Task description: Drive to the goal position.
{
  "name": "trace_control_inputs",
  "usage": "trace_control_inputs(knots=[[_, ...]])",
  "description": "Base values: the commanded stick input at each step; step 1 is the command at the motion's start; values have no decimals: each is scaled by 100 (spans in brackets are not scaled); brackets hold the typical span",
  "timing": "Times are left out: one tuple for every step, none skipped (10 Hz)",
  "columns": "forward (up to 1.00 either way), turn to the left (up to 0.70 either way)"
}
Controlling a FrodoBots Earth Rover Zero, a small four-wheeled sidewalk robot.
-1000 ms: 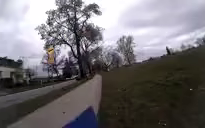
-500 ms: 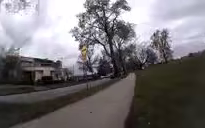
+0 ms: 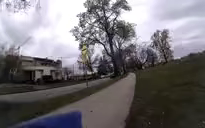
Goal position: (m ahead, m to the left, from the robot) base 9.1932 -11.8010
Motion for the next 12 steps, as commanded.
trace_control_inputs(knots=[[100, 0], [100, 0], [100, 6], [100, 40], [100, 30], [100, 2], [100, 1], [100, 0], [100, 0], [100, 0], [100, 0], [100, 0]])
